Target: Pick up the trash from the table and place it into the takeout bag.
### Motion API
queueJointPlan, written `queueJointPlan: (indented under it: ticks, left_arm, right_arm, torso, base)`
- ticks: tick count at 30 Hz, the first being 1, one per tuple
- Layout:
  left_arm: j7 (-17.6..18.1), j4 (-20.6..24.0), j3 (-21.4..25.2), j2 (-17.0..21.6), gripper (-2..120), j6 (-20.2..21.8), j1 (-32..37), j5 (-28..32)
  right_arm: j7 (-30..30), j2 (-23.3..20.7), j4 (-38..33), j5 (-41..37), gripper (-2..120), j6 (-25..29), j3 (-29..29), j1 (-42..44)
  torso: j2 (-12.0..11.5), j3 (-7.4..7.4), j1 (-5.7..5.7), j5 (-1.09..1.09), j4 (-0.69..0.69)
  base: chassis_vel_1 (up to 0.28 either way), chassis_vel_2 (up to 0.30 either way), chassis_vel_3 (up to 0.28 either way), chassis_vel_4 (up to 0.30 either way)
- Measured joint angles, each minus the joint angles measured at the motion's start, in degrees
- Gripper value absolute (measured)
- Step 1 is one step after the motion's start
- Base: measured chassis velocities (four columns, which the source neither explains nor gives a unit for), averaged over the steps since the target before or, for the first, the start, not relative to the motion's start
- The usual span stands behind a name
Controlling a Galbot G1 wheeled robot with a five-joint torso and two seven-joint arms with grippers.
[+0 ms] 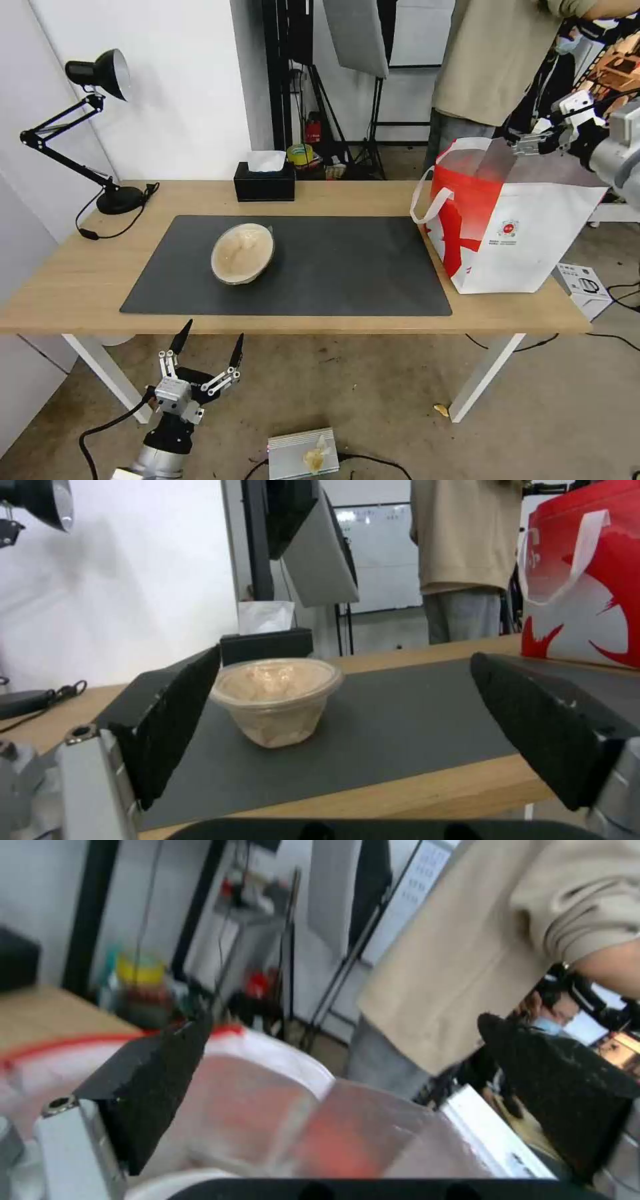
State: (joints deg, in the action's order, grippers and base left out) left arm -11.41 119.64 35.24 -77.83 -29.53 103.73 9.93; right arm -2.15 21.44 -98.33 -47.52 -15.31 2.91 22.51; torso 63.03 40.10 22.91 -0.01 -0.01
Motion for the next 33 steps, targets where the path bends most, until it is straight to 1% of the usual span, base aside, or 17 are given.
queueJointPlan:
  ticks: [2,4,5,6,8,9,10,12,13,14,17,19,21,27,29,33]
  left_arm:
    - [0.1,0.0,-0.2,-0.1,100,0.0,-0.1,0.0]
    - [0.2,0.0,-0.4,-0.2,100,0.0,-0.2,0.0]
    - [0.2,0.0,-0.4,-0.2,100,0.0,-0.2,0.0]
    - [0.3,0.1,-0.4,-0.2,100,0.0,-0.2,0.0]
    - [0.3,0.5,-0.7,-0.2,100,0.1,-0.3,0.0]
    - [0.3,0.7,-0.7,-0.2,100,0.1,-0.3,0.0]
    - [0.3,0.7,-0.7,-0.2,100,0.1,-0.3,0.0]
    - [0.4,1.1,-0.8,-0.2,100,0.1,-0.2,0.0]
    - [0.4,1.2,-0.9,-0.2,100,0.1,-0.3,0.0]
    - [0.4,1.2,-0.9,-0.2,100,0.1,-0.3,0.0]
    - [1.0,1.7,-0.8,-0.7,100,0.1,-0.3,0.0]
    - [1.6,1.9,-0.8,-0.9,100,0.1,-0.3,-0.1]
    - [2.7,2.4,-0.5,-1.6,100,0.1,-0.1,-0.2]
    - [3.2,4.0,0.4,-3.4,100,0.1,0.9,-0.4]
    - [3.2,4.2,0.5,-3.6,100,0.1,0.9,-0.4]
    - [3.3,4.4,0.7,-3.9,100,0.1,1.2,-0.6]
  right_arm:
    - [-3.2,0.0,-1.9,-0.8,100,3.9,1.5,3.2]
    - [-6.3,0.5,-3.3,-1.1,100,9.4,2.8,6.7]
    - [-6.3,0.5,-3.3,-1.1,100,9.4,2.8,6.7]
    - [-7.0,0.8,-3.7,-1.1,100,11.1,3.4,7.9]
    - [-8.6,1.6,-5.4,-1.0,100,16.3,6.1,12.8]
    - [-9.0,1.9,-6.2,-0.8,100,17.8,7.4,15.0]
    - [-9.0,1.9,-6.2,-0.8,100,17.8,7.4,15.0]
    - [-9.7,2.9,-7.6,0.1,100,21.3,9.9,20.0]
    - [-9.8,3.2,-8.0,0.6,100,22.6,10.3,21.1]
    - [-9.8,3.2,-8.0,0.6,100,22.6,10.3,21.1]
    - [-9.9,5.2,-9.1,4.4,100,27.2,10.8,24.1]
    - [-9.9,5.8,-9.2,5.2,100,27.8,10.8,24.3]
    - [-9.8,7.7,-9.8,7.1,100,29.2,10.5,25.0]
    - [-9.6,11.6,-11.6,10.9,100,30.4,9.6,28.0]
    - [-9.5,12.3,-11.8,11.6,100,30.6,9.9,29.0]
    - [-8.1,14.8,-12.8,13.9,100,31.1,12.2,34.2]
  torso:
    - [0.0,0.0,0.0,0.0,0.01]
    - [0.0,0.0,0.0,0.0,0.01]
    - [0.0,0.0,0.0,0.0,0.01]
    - [0.0,0.0,0.0,0.0,0.01]
    - [0.0,0.0,0.0,0.0,0.02]
    - [0.0,0.0,0.0,0.0,0.02]
    - [0.0,0.0,0.0,0.0,0.02]
    - [0.0,0.0,0.0,0.01,-0.01]
    - [0.0,0.0,0.0,0.01,-0.01]
    - [0.0,0.0,0.0,0.01,-0.01]
    - [0.0,0.0,0.0,0.0,0.0]
    - [0.0,0.0,0.0,0.0,0.01]
    - [0.0,0.0,0.0,-0.01,0.02]
    - [0.0,0.0,0.0,0.0,0.02]
    - [0.0,0.01,0.0,0.0,0.02]
    - [0.0,0.01,0.0,0.01,0.01]
  base:
    - [0.0,0.0,0.0,0.0]
    - [0.0,0.0,0.0,0.0]
    - [0.0,0.0,0.0,0.0]
    - [0.0,0.0,0.0,0.0]
    - [0.0,0.0,0.0,0.0]
    - [0.0,0.0,0.0,0.0]
    - [0.0,0.0,0.0,0.0]
    - [0.0,0.0,0.0,0.0]
    - [0.0,0.0,0.0,0.0]
    - [0.0,0.0,0.0,0.0]
    - [0.0,0.0,0.0,0.0]
    - [0.0,0.0,0.0,0.0]
    - [0.0,0.0,0.0,0.0]
    - [0.0,0.0,0.0,0.0]
    - [0.0,0.0,0.0,0.0]
    - [0.0,0.0,0.0,0.0]
